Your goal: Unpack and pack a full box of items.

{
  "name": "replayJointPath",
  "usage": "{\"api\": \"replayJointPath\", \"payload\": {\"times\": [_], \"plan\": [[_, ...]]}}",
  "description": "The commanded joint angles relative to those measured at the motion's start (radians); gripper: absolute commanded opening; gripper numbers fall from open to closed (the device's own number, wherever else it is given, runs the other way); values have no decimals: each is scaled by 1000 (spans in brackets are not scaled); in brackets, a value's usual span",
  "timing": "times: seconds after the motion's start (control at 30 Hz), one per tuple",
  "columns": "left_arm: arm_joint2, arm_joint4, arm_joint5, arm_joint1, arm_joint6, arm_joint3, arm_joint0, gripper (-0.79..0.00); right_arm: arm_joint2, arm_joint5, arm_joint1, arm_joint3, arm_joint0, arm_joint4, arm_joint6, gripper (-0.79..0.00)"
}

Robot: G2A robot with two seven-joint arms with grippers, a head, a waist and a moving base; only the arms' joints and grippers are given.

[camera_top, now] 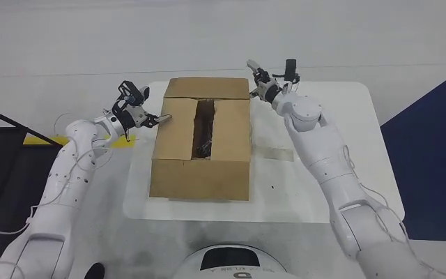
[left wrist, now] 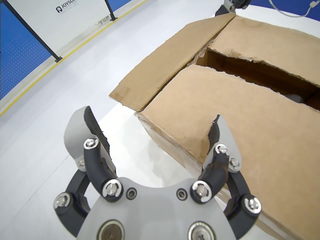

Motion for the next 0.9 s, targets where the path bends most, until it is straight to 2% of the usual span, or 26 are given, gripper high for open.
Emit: {"api": "replayJointPath", "payload": {"times": [0.0,0.13,0.23,0.33,0.43,0.63,0.77,0.87], "plan": [[-1,-1,-1,1,-3,-5,1,0,8,-23,-5,22,3,64,25,0],[-8,-10,0,3,-1,-4,-1,0,60,-54,-11,50,0,272,159,0],[-18,-24,9,4,15,16,-5,0,90,-62,-10,70,0,350,230,0],[-30,-39,-1,6,45,38,-6,0,99,-63,-6,83,6,361,271,0],[-51,-33,-44,15,92,59,1,0,89,-46,-1,85,18,319,323,0],[-121,24,-210,51,221,82,36,0,72,-25,17,64,32,203,430,0],[-159,-6,-220,73,336,100,67,0,48,19,32,39,40,95,523,0],[-181,-98,-220,77,337,133,49,0,26,51,46,4,39,-3,605,0]]}}
